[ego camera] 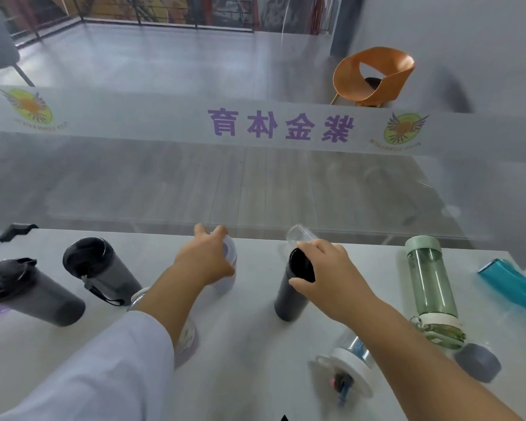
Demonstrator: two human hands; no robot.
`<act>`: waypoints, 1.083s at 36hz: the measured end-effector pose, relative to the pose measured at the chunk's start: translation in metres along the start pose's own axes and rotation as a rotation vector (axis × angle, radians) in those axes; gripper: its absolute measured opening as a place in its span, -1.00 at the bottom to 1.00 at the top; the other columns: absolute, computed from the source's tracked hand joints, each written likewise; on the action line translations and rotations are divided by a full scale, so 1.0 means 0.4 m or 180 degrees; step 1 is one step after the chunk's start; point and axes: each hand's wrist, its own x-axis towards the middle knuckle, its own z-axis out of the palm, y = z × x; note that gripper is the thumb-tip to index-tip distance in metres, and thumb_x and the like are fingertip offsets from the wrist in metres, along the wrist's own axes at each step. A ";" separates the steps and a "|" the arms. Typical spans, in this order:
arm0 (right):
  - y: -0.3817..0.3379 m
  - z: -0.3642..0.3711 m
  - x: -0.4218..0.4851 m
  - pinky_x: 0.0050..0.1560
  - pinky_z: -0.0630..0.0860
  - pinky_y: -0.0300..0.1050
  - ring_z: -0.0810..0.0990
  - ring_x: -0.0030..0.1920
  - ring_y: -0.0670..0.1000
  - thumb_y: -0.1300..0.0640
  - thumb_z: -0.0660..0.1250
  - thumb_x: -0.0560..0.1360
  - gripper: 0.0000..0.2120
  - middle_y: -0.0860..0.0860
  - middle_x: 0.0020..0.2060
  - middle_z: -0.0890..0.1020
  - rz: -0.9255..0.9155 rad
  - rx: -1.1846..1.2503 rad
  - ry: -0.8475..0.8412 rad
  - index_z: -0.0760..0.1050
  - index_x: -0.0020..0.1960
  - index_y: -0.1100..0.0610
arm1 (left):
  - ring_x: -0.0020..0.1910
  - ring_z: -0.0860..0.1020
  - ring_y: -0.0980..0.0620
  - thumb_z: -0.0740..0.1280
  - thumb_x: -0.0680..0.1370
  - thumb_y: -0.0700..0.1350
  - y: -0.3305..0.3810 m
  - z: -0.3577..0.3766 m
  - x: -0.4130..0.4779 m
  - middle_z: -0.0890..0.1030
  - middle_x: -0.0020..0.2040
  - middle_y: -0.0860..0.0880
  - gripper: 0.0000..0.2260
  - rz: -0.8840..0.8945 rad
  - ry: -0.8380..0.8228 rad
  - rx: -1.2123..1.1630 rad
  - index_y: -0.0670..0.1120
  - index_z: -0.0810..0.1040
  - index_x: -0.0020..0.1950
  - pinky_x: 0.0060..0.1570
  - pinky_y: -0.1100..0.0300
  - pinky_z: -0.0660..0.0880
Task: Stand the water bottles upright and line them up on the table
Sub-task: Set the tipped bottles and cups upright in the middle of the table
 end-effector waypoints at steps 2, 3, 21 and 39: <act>-0.006 -0.001 0.006 0.30 0.32 -0.05 0.29 0.29 0.11 -0.01 0.30 0.48 -0.46 -0.03 0.32 0.38 -0.0041 0.0030 -0.0027 0.26 0.42 0.02 | -0.05 0.55 -0.20 0.40 0.39 -0.05 -0.008 -0.007 0.006 0.22 0.25 -0.11 -0.40 0.0101 -0.0019 -0.0021 0.06 0.25 0.37 -0.02 0.02 0.54; -0.008 -0.001 0.009 0.31 0.31 -0.05 0.29 0.30 0.11 -0.01 0.30 0.48 -0.45 -0.03 0.32 0.38 -0.0057 0.0052 -0.0056 0.25 0.43 0.01 | -0.01 0.54 -0.21 0.40 0.39 -0.07 -0.013 -0.009 0.009 0.23 0.27 -0.11 -0.39 0.0164 -0.0022 -0.0063 0.06 0.25 0.39 0.03 0.01 0.53; -0.016 0.017 0.036 0.28 0.30 -0.07 0.23 0.37 0.04 -0.06 0.35 0.46 -0.38 -0.16 0.39 0.29 -0.0530 0.0021 -0.0211 0.18 0.45 -0.09 | 0.42 0.16 -0.20 0.32 0.49 -0.06 -0.032 0.002 0.017 0.12 0.50 -0.04 -0.35 0.0625 0.0026 0.0085 -0.02 0.10 0.51 0.34 0.00 0.30; 0.115 -0.047 -0.089 0.11 0.48 -0.21 0.55 0.04 -0.10 0.00 0.40 0.44 -0.58 -0.10 0.10 0.59 -0.0071 0.0645 0.0306 0.46 0.27 0.01 | -0.19 0.61 -0.18 0.38 0.47 -0.06 -0.024 0.024 -0.148 0.65 -0.11 -0.07 -0.88 0.1096 0.1543 -0.0118 -0.09 0.60 -0.07 -0.24 0.05 0.53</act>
